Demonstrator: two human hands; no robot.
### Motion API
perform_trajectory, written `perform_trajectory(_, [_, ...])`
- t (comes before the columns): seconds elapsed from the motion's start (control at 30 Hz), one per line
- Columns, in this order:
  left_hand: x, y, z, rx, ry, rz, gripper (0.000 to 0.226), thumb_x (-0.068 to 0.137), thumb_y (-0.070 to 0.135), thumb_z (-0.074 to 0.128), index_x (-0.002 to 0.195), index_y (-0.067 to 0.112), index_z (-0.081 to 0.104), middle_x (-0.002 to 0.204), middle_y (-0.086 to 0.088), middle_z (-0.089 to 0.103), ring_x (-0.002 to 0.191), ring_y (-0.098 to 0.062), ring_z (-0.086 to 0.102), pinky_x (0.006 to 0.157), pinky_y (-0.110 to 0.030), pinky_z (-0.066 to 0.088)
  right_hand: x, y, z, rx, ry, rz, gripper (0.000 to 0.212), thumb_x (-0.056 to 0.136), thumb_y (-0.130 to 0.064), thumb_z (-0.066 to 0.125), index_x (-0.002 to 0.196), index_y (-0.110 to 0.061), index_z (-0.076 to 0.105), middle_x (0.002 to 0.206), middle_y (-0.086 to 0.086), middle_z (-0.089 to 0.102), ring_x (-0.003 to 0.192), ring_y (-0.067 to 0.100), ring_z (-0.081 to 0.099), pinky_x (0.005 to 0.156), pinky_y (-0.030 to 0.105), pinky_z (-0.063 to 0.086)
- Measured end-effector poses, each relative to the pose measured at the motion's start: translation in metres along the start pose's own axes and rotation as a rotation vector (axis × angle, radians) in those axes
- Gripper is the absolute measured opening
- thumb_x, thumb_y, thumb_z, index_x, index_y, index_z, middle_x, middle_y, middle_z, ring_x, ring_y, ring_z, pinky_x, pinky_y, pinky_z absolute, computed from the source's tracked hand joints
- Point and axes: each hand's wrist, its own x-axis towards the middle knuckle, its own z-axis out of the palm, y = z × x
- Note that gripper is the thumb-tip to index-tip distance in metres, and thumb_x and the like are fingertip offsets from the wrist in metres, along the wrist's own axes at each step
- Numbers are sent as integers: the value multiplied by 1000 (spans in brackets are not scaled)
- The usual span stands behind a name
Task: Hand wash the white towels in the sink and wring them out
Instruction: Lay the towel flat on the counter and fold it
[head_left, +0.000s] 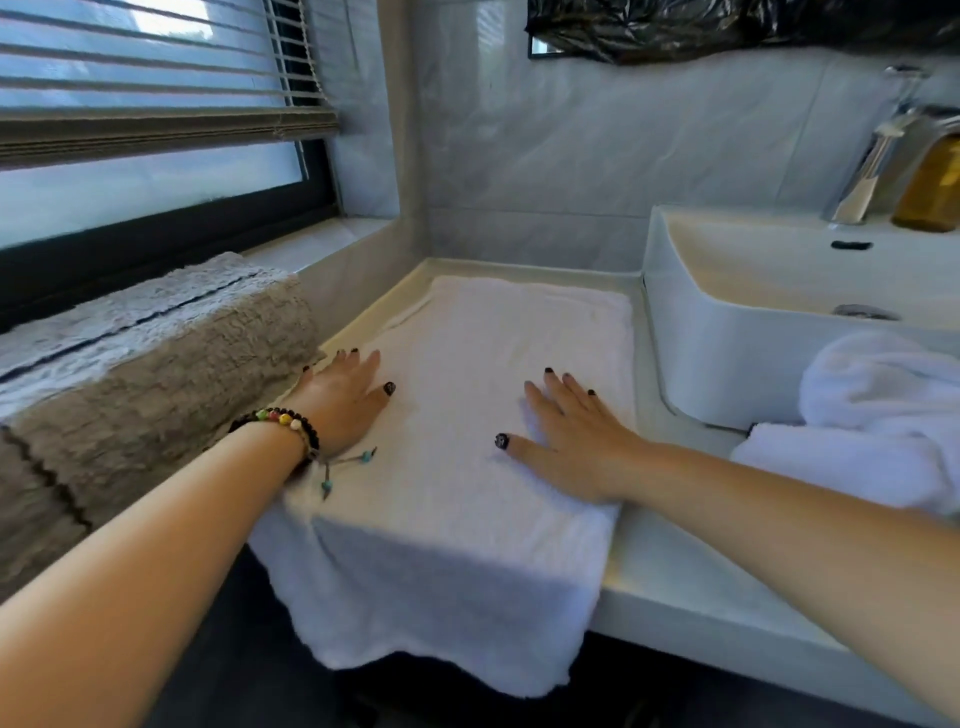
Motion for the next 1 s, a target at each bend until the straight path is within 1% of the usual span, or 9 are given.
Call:
perform_trajectory(0.2, [-62,1,15,-50,146,-6,58,104,45,34,155,19,28,163,-6,23,152,-24,15,123,-45,15,-75,-20,27,-113,79,-249,80,93,-66,33,155,-28,2,162,-7,-9,148,10,-16,120,33,-8])
perform_trajectory(0.27, [-81,-5,29,-224,390,-23,50,102,35,44,148,13,41,158,-12,32,148,-29,24,121,-47,21,-93,-24,39,59,334,-314,66,96,-51,46,150,-18,29,159,-1,20,148,12,6,121,28,9])
perform_trajectory(0.33, [-99,-3,41,-428,715,-36,48,97,19,56,142,5,47,153,-19,33,144,-34,27,120,-46,22,-117,-32,51,391,645,-381,32,92,-28,52,117,-12,62,124,-1,59,121,11,51,100,23,41])
perform_trajectory(0.43, [-123,5,60,-683,905,-194,48,94,12,60,140,3,46,146,-22,31,136,-34,34,116,-38,23,-161,-47,85,878,707,-169,11,88,-12,59,84,-18,67,81,-7,68,76,8,65,68,20,50])
perform_trajectory(0.6, [-135,-5,69,-960,872,-418,33,96,17,56,126,5,50,131,-15,46,105,-21,52,92,-33,43,-170,-46,119,1318,492,301,17,90,-6,61,102,-17,66,100,-5,70,95,2,64,79,13,48])
perform_trajectory(0.7, [-132,-22,62,-1107,710,-477,16,96,25,59,102,10,57,98,-9,57,92,-19,53,78,-29,40,-166,-53,113,1546,440,336,17,94,-13,58,109,-12,67,101,2,73,94,14,70,89,32,53])
perform_trajectory(0.77, [-130,-34,53,-1155,526,-482,23,91,36,63,85,14,58,85,-8,56,84,-20,52,75,-30,38,-164,-58,103,1572,406,324,18,97,-20,55,103,-9,69,94,5,75,80,19,72,72,32,55])
perform_trajectory(0.87, [-133,-48,42,-1214,288,-451,34,91,39,66,94,6,70,92,-15,70,85,-27,65,76,-37,50,-158,-60,84,1554,313,365,36,99,-38,49,86,-9,66,73,6,66,55,16,57,53,28,40])
perform_trajectory(1.0, [-140,-51,30,-1364,155,-310,25,96,29,60,99,8,72,92,-7,77,79,-19,72,67,-28,59,-156,-54,69,1713,242,326,27,95,-33,57,97,-11,73,96,5,75,87,23,71,82,35,53])
